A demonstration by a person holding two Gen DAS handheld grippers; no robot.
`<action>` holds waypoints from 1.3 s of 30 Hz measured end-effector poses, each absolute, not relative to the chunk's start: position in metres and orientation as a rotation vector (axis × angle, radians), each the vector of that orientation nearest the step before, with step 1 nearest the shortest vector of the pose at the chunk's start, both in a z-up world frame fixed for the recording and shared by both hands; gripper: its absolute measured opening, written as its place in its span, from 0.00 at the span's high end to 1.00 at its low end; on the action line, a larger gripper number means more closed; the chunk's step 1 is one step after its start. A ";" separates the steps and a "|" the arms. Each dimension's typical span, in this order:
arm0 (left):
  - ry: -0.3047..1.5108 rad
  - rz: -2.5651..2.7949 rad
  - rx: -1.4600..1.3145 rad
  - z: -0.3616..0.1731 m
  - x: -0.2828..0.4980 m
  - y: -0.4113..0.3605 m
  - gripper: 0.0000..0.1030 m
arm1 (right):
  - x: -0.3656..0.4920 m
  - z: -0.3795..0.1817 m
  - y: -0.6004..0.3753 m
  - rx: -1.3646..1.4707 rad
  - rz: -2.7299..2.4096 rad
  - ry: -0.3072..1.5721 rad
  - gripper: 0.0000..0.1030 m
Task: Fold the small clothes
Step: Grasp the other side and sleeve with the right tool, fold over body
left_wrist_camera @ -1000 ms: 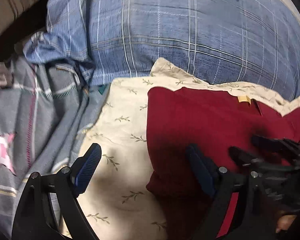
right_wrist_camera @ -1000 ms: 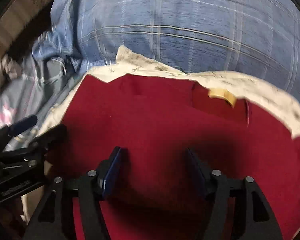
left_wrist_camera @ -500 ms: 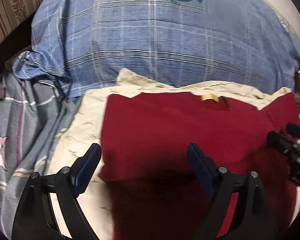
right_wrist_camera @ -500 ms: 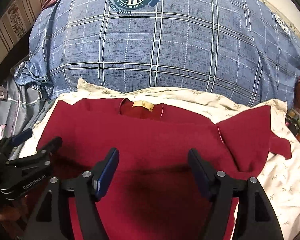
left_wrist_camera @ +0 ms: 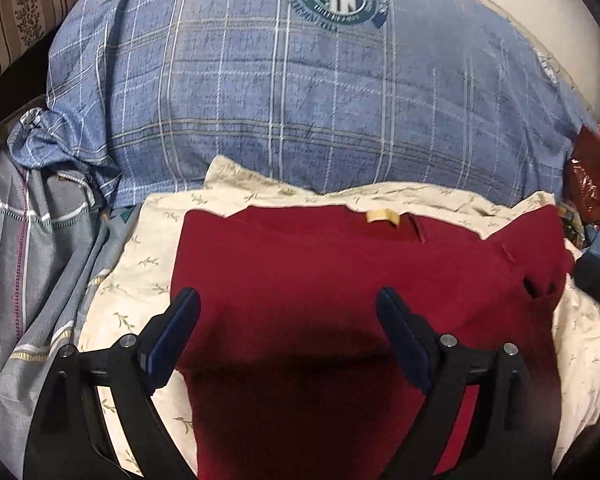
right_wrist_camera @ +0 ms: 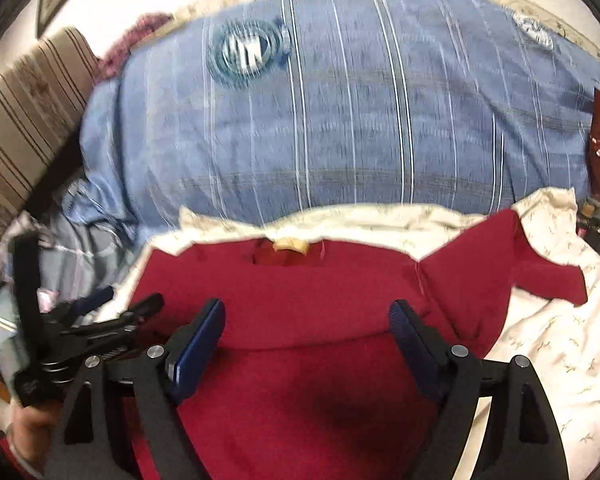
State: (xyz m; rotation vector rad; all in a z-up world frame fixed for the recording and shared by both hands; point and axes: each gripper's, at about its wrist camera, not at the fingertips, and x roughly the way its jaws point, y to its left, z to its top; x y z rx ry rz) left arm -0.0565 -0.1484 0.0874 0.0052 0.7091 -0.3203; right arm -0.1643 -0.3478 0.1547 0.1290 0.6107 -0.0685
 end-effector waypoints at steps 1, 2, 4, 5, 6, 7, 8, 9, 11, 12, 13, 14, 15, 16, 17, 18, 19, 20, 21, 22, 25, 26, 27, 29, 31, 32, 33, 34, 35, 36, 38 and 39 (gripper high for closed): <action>0.704 -0.325 0.008 0.089 -0.058 -0.149 0.12 | -0.168 0.160 -0.348 0.115 -0.074 0.600 0.25; 0.699 -0.328 0.011 0.090 -0.059 -0.150 0.12 | -0.169 0.164 -0.348 0.102 -0.076 0.599 0.41; 0.695 -0.344 0.014 0.090 -0.062 -0.150 0.12 | -0.171 0.170 -0.349 0.099 -0.074 0.600 0.49; 0.694 -0.350 0.015 0.091 -0.062 -0.150 0.12 | -0.172 0.172 -0.350 0.102 -0.077 0.599 0.46; 0.693 -0.350 0.015 0.091 -0.062 -0.150 0.12 | -0.172 0.172 -0.351 0.103 -0.077 0.600 0.43; 0.692 -0.348 0.017 0.091 -0.062 -0.150 0.12 | -0.172 0.170 -0.351 0.106 -0.079 0.604 0.37; 0.693 -0.345 0.018 0.091 -0.062 -0.149 0.12 | -0.173 0.168 -0.354 0.108 -0.084 0.604 0.25; 0.696 -0.341 0.016 0.090 -0.060 -0.149 0.12 | -0.174 0.165 -0.357 0.106 -0.090 0.608 0.24; 0.713 -0.331 0.008 0.086 -0.057 -0.147 0.12 | -0.176 0.158 -0.365 0.093 -0.110 0.638 0.26; 0.726 -0.328 0.009 0.083 -0.054 -0.147 0.12 | -0.177 0.154 -0.372 0.091 -0.123 0.650 0.27; 0.741 -0.324 0.014 0.080 -0.052 -0.148 0.12 | -0.179 0.150 -0.380 0.095 -0.142 0.658 0.27; 0.748 -0.323 0.017 0.078 -0.050 -0.148 0.12 | -0.181 0.147 -0.386 0.104 -0.156 0.664 0.28; 0.753 -0.321 0.017 0.076 -0.049 -0.149 0.12 | -0.181 0.142 -0.400 0.137 -0.174 0.674 0.27; 0.757 -0.320 0.017 0.074 -0.047 -0.150 0.12 | -0.180 0.140 -0.411 0.170 -0.186 0.678 0.25; 0.760 -0.319 0.018 0.073 -0.046 -0.151 0.12 | -0.180 0.138 -0.424 0.213 -0.201 0.675 0.25; 0.764 -0.319 0.020 0.071 -0.046 -0.152 0.12 | -0.179 0.137 -0.439 0.259 -0.212 0.672 0.25; 0.768 -0.320 0.023 0.070 -0.045 -0.153 0.12 | -0.177 0.135 -0.455 0.309 -0.221 0.673 0.25; 0.771 -0.322 0.026 0.069 -0.045 -0.153 0.12 | -0.175 0.132 -0.472 0.351 -0.243 0.677 0.25; 0.774 -0.324 0.029 0.068 -0.045 -0.154 0.12 | -0.174 0.129 -0.482 0.373 -0.261 0.676 0.25; 0.779 -0.325 0.037 0.066 -0.044 -0.156 0.12 | -0.172 0.126 -0.497 0.402 -0.281 0.674 0.25; 0.794 -0.328 0.047 0.062 -0.042 -0.159 0.12 | -0.164 0.116 -0.530 0.470 -0.307 0.703 0.25; 0.798 -0.330 0.048 0.061 -0.042 -0.159 0.12 | -0.163 0.113 -0.539 0.506 -0.296 0.703 0.25; 0.802 -0.332 0.048 0.060 -0.041 -0.160 0.12 | -0.163 0.111 -0.545 0.534 -0.281 0.694 0.25; 0.802 -0.333 0.050 0.060 -0.040 -0.161 0.12 | -0.157 0.110 -0.555 0.571 -0.267 0.683 0.25; 0.800 -0.335 0.055 0.059 -0.040 -0.163 0.12 | -0.150 0.108 -0.570 0.615 -0.294 0.673 0.25; 0.800 -0.335 0.058 0.059 -0.040 -0.163 0.12 | -0.148 0.108 -0.579 0.627 -0.329 0.670 0.25; 0.801 -0.333 0.061 0.058 -0.040 -0.163 0.12 | -0.145 0.110 -0.585 0.619 -0.361 0.674 0.25; 0.804 -0.334 0.061 0.058 -0.039 -0.163 0.12 | -0.142 0.111 -0.591 0.600 -0.387 0.686 0.25; 0.806 -0.336 0.059 0.058 -0.039 -0.162 0.12 | -0.140 0.112 -0.596 0.585 -0.409 0.700 0.25; 0.807 -0.338 0.055 0.058 -0.038 -0.161 0.12 | -0.138 0.111 -0.603 0.588 -0.423 0.713 0.25; 0.809 -0.341 0.047 0.058 -0.037 -0.160 0.12 | -0.138 0.108 -0.615 0.638 -0.413 0.714 0.25; 0.810 -0.341 0.046 0.058 -0.036 -0.160 0.12 | -0.138 0.106 -0.622 0.689 -0.402 0.710 0.25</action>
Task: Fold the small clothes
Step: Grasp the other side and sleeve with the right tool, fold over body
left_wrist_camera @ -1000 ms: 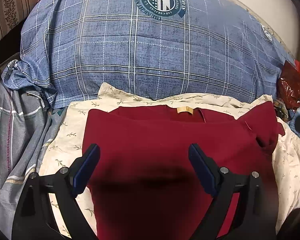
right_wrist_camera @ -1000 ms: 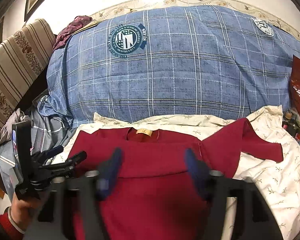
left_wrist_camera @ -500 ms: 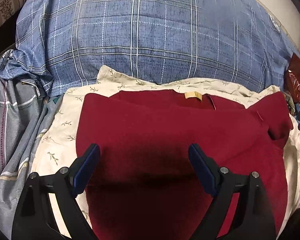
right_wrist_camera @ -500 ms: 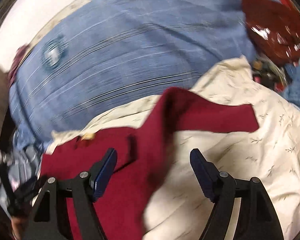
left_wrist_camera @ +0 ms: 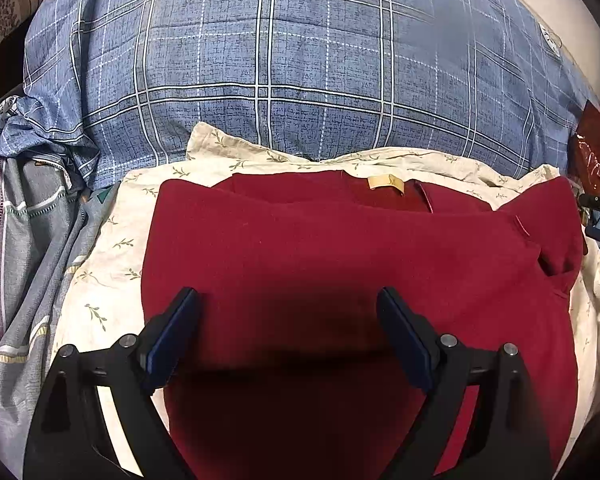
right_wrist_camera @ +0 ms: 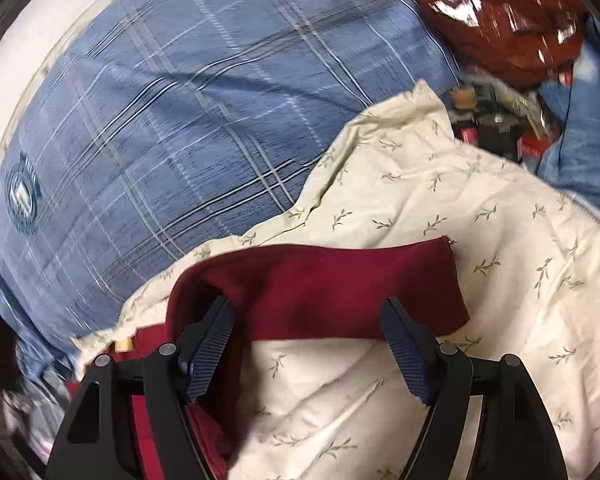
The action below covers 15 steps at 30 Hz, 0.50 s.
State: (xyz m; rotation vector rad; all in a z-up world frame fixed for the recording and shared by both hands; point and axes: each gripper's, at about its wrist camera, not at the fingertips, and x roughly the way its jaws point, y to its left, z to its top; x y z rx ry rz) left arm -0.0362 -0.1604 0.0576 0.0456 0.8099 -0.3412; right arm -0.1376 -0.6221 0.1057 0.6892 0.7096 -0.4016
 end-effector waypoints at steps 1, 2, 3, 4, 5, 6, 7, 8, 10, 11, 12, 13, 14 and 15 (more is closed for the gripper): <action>0.810 -0.342 0.047 0.057 -0.036 -0.161 0.12 | -0.137 0.104 -0.626 0.726 -0.395 0.705 0.25; 0.811 -0.342 0.051 0.056 -0.035 -0.162 0.12 | -0.135 0.102 -0.631 0.786 -0.375 0.696 0.23; 0.813 -0.338 0.060 0.055 -0.035 -0.163 0.12 | -0.132 0.101 -0.634 0.829 -0.356 0.689 0.23; 0.816 -0.335 0.070 0.053 -0.034 -0.164 0.12 | -0.126 0.099 -0.637 0.896 -0.318 0.682 0.23; 0.816 -0.334 0.076 0.053 -0.035 -0.165 0.12 | -0.120 0.098 -0.639 0.942 -0.292 0.691 0.22; 0.815 -0.335 0.078 0.052 -0.035 -0.164 0.12 | -0.109 0.095 -0.639 0.985 -0.261 0.715 0.20; 0.813 -0.335 0.079 0.053 -0.036 -0.164 0.12 | -0.102 0.095 -0.638 0.995 -0.249 0.729 0.20; 0.812 -0.337 0.077 0.053 -0.036 -0.164 0.12 | -0.094 0.094 -0.637 0.995 -0.245 0.745 0.19; 0.811 -0.339 0.069 0.055 -0.035 -0.162 0.12 | -0.077 0.086 -0.638 1.012 -0.252 0.796 0.17; 0.810 -0.338 0.067 0.055 -0.034 -0.162 0.12 | -0.071 0.081 -0.639 1.033 -0.245 0.812 0.17; 0.811 -0.336 0.066 0.055 -0.034 -0.161 0.12 | -0.063 0.070 -0.641 1.082 -0.228 0.836 0.17; 0.810 -0.335 0.064 0.055 -0.033 -0.160 0.12 | -0.061 0.063 -0.642 1.116 -0.224 0.838 0.20; 0.809 -0.333 0.063 0.056 -0.033 -0.159 0.12 | -0.062 0.058 -0.644 1.136 -0.236 0.822 0.37; 0.808 -0.330 0.062 0.056 -0.032 -0.159 0.12 | -0.066 0.058 -0.645 1.130 -0.254 0.788 0.79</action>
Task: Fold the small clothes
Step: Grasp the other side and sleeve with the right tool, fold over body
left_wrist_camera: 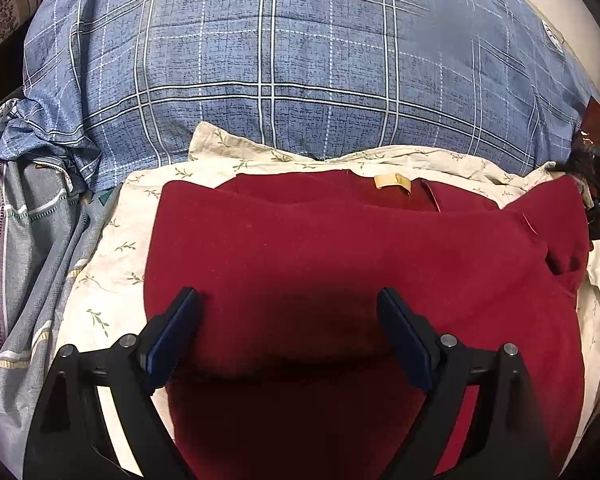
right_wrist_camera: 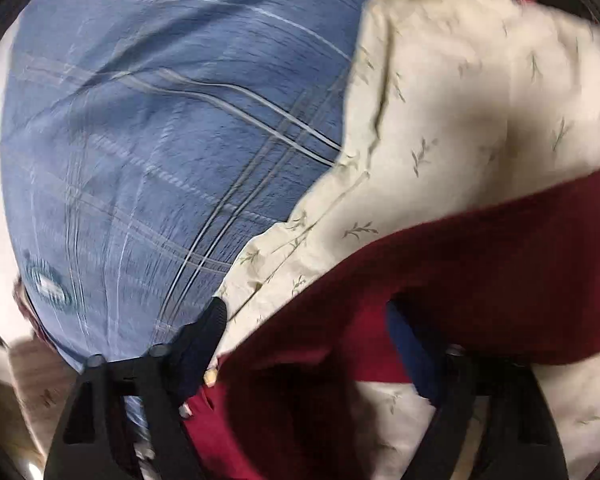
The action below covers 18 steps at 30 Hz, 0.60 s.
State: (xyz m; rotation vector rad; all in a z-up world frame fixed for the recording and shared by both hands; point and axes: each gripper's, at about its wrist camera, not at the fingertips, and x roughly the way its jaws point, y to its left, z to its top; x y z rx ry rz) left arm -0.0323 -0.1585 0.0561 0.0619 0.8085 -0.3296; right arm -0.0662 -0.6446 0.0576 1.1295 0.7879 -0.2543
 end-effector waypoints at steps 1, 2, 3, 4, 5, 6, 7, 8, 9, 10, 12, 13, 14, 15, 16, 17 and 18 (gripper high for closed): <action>0.807 -0.324 0.060 0.057 -0.031 -0.157 0.12 | -0.071 0.060 -0.644 1.101 -0.268 0.773 0.93; 0.806 -0.320 0.056 0.058 -0.031 -0.155 0.12 | -0.075 0.064 -0.643 1.075 -0.278 0.756 0.92; 0.802 -0.316 0.049 0.059 -0.030 -0.153 0.12 | -0.083 0.073 -0.639 1.019 -0.288 0.728 0.92; 0.797 -0.310 0.039 0.062 -0.029 -0.150 0.12 | -0.087 0.082 -0.636 0.975 -0.293 0.714 0.92; 0.792 -0.307 0.030 0.064 -0.029 -0.147 0.12 | -0.093 0.093 -0.631 0.925 -0.299 0.696 0.92; 0.787 -0.304 0.020 0.066 -0.029 -0.144 0.12 | -0.098 0.105 -0.626 0.880 -0.299 0.670 0.92; 0.780 -0.301 0.010 0.070 -0.028 -0.141 0.12 | -0.105 0.122 -0.617 0.831 -0.283 0.636 0.92; 0.773 -0.297 0.003 0.072 -0.028 -0.138 0.12 | -0.109 0.136 -0.608 0.783 -0.260 0.611 0.92; 0.761 -0.287 -0.008 0.076 -0.027 -0.133 0.12 | -0.113 0.157 -0.589 0.696 -0.229 0.594 0.92; 0.753 -0.279 -0.016 0.078 -0.027 -0.129 0.12 | -0.114 0.170 -0.572 0.625 -0.207 0.591 0.92; 0.741 -0.254 -0.037 0.082 -0.024 -0.119 0.12 | -0.117 0.195 -0.524 0.450 -0.134 0.589 0.92; 0.738 -0.238 -0.059 0.083 -0.021 -0.111 0.12 | -0.116 0.201 -0.502 0.383 -0.104 0.593 0.92; 0.738 -0.228 -0.073 0.083 -0.019 -0.106 0.12 | -0.116 0.203 -0.477 0.316 -0.069 0.599 0.92; 0.738 -0.209 -0.099 0.084 -0.016 -0.098 0.12 | -0.112 0.202 -0.450 0.254 -0.030 0.609 0.92; 0.739 -0.195 -0.119 0.084 -0.013 -0.091 0.12 | -0.105 0.196 -0.419 0.196 0.019 0.626 0.92; 0.740 -0.186 -0.131 0.084 -0.011 -0.088 0.12 | -0.097 0.184 -0.386 0.139 0.073 0.646 0.91; 0.740 -0.178 -0.142 0.084 -0.010 -0.084 0.12 | -0.091 0.168 -0.360 0.090 0.115 0.670 0.88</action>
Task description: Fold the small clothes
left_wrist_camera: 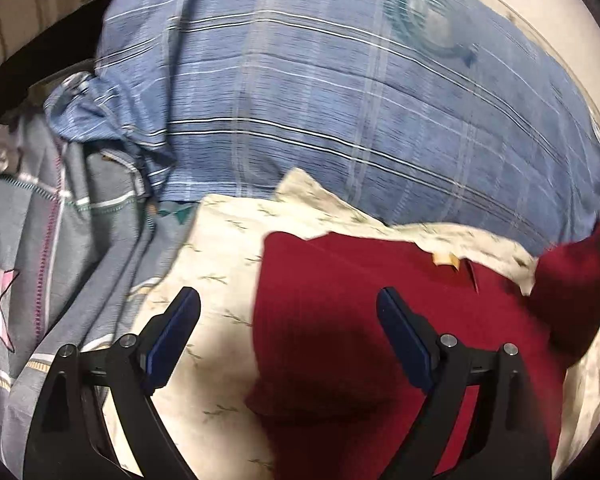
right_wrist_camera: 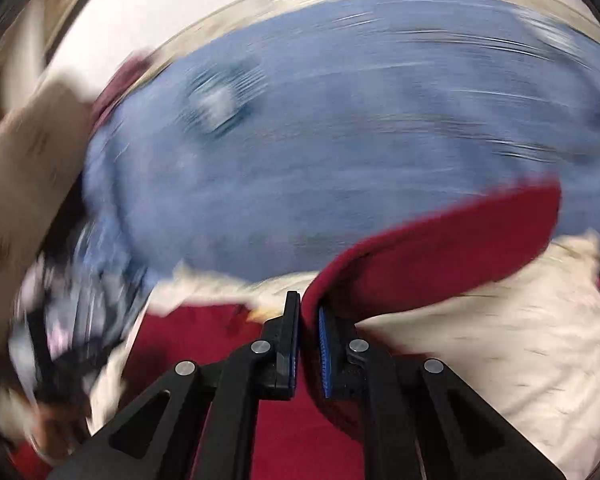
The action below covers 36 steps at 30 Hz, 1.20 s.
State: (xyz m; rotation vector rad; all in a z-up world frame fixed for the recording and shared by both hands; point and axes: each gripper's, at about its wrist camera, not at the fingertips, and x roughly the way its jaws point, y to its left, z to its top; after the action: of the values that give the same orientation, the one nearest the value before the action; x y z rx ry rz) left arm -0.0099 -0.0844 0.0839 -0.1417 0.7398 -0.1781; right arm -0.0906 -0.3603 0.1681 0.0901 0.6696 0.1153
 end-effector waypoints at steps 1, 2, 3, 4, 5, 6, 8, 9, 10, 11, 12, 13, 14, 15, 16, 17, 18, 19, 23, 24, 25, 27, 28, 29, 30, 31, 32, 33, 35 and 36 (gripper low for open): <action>0.739 -0.172 -0.153 0.084 -0.009 -0.081 0.12 | -0.087 0.151 -0.343 0.058 0.143 0.701 0.88; 0.740 -0.167 -0.160 0.083 -0.008 -0.079 0.12 | -0.082 0.132 -0.323 0.032 0.179 0.757 0.86; 0.744 -0.163 -0.166 0.082 -0.007 -0.077 0.12 | -0.078 0.104 -0.302 0.015 0.230 0.849 0.82; 0.749 -0.165 -0.173 0.081 -0.006 -0.076 0.12 | -0.079 0.089 -0.292 0.010 0.255 0.897 0.80; 0.752 -0.169 -0.176 0.081 -0.006 -0.075 0.12 | -0.081 0.077 -0.285 0.000 0.268 0.930 0.74; 0.755 -0.172 -0.177 0.081 -0.006 -0.075 0.12 | -0.086 0.070 -0.282 -0.008 0.280 0.947 0.69; 0.756 -0.182 -0.176 0.081 -0.005 -0.077 0.12 | -0.099 0.073 -0.289 0.020 0.284 0.933 0.62; 0.754 -0.192 -0.179 0.081 -0.006 -0.079 0.12 | -0.105 0.079 -0.296 0.054 0.277 0.912 0.52; 0.752 -0.200 -0.180 0.082 -0.006 -0.079 0.12 | -0.110 0.086 -0.304 0.091 0.271 0.890 0.45; 0.750 -0.207 -0.181 0.083 -0.006 -0.080 0.12 | -0.116 0.088 -0.312 0.112 0.268 0.875 0.37; 0.748 -0.212 -0.181 0.083 -0.007 -0.080 0.12 | -0.121 0.095 -0.319 0.133 0.260 0.853 0.36; 0.746 -0.217 -0.178 0.083 -0.007 -0.081 0.12 | -0.122 0.099 -0.323 0.138 0.249 0.843 0.36; 0.746 -0.228 -0.176 0.082 -0.008 -0.082 0.12 | -0.123 0.103 -0.328 0.139 0.234 0.834 0.35; 0.747 -0.237 -0.176 0.082 -0.008 -0.082 0.12 | -0.124 0.105 -0.331 0.135 0.220 0.826 0.35; 0.749 -0.247 -0.178 0.082 -0.008 -0.083 0.12 | -0.121 0.107 -0.333 0.134 0.215 0.823 0.35; 0.750 -0.251 -0.179 0.082 -0.008 -0.082 0.12 | -0.116 0.109 -0.333 0.133 0.215 0.821 0.35; 0.751 -0.253 -0.180 0.081 -0.007 -0.083 0.12 | -0.110 0.110 -0.332 0.124 0.216 0.819 0.35; 0.755 -0.255 -0.181 0.080 -0.006 -0.083 0.12 | -0.102 0.112 -0.329 0.111 0.215 0.812 0.35; 0.810 -0.271 -0.174 0.070 -0.002 -0.086 0.12 | -0.062 0.111 -0.315 0.039 0.228 0.819 0.35; 0.828 -0.275 -0.170 0.067 -0.001 -0.087 0.12 | -0.053 0.109 -0.310 0.020 0.250 0.838 0.36; 0.841 -0.280 -0.162 0.065 0.000 -0.088 0.12 | -0.043 0.106 -0.302 -0.008 0.278 0.858 0.36; 0.845 -0.257 -0.130 0.065 0.001 -0.086 0.12 | -0.035 0.104 -0.290 -0.051 0.316 0.868 0.36; 0.837 -0.240 -0.118 0.067 0.001 -0.083 0.12 | -0.031 0.103 -0.283 -0.059 0.340 0.871 0.36; 0.829 -0.220 -0.118 0.068 0.002 -0.078 0.12 | -0.029 0.102 -0.278 -0.057 0.365 0.872 0.36; 0.826 -0.209 -0.124 0.068 0.003 -0.074 0.12 | -0.027 0.101 -0.272 -0.050 0.399 0.875 0.36; 0.823 -0.196 -0.144 0.069 0.005 -0.067 0.12 | -0.026 0.100 -0.267 -0.048 0.418 0.881 0.36; 0.822 -0.189 -0.164 0.068 0.007 -0.062 0.12 | -0.027 0.098 -0.261 -0.050 0.431 0.883 0.36; 0.822 -0.173 -0.187 0.068 0.008 -0.055 0.12 | -0.029 0.096 -0.253 -0.054 0.450 0.881 0.36; 0.821 -0.146 -0.197 0.066 0.010 -0.050 0.12 | -0.033 0.091 -0.240 -0.057 0.480 0.883 0.36; 0.822 -0.136 -0.197 0.065 0.011 -0.048 0.12 | -0.033 0.088 -0.234 -0.068 0.478 0.882 0.36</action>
State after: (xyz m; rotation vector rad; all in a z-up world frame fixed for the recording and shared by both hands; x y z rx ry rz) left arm 0.0111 -0.0476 0.0654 -0.1974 0.8216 -0.1359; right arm -0.0335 -0.2341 0.0878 -0.0678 0.8816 0.4784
